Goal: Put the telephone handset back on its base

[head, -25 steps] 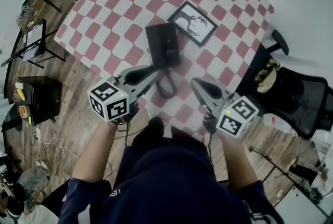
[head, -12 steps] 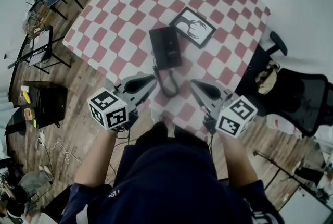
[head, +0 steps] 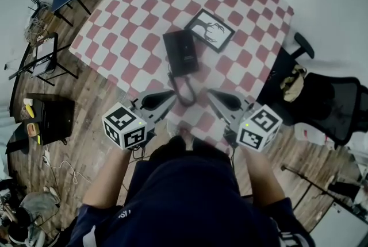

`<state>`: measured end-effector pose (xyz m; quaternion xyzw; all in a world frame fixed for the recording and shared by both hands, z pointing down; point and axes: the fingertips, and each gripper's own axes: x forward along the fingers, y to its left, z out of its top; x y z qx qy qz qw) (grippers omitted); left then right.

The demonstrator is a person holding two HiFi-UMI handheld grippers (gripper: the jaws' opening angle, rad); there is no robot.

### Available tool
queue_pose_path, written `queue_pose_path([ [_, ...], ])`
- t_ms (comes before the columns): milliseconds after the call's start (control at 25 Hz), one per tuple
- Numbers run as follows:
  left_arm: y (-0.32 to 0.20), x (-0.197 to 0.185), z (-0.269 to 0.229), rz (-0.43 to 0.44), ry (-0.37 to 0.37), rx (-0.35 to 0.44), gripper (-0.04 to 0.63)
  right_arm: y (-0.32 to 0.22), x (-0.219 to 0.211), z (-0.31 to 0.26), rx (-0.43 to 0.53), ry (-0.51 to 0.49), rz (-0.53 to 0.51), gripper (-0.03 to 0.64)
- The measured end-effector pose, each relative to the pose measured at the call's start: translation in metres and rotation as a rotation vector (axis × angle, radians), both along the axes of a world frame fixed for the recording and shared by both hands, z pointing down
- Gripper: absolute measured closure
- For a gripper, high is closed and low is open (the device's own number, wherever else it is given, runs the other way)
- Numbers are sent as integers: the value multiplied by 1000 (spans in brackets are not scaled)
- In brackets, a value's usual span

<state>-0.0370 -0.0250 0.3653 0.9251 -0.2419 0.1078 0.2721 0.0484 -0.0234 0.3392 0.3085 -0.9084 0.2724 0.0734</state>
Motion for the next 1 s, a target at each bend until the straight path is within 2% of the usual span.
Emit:
queue_pose_path([
  [320,12,8,2,29,-24,15,548,9,-3,2,-10,8,-12,601],
  [600,5,1,0,-11,-49,45,549,10,-1,2,-3,23,-13,601],
  [1000,-5,2,-7,-54,-45,67,551,7,4,1,-2,22,-13,601],
])
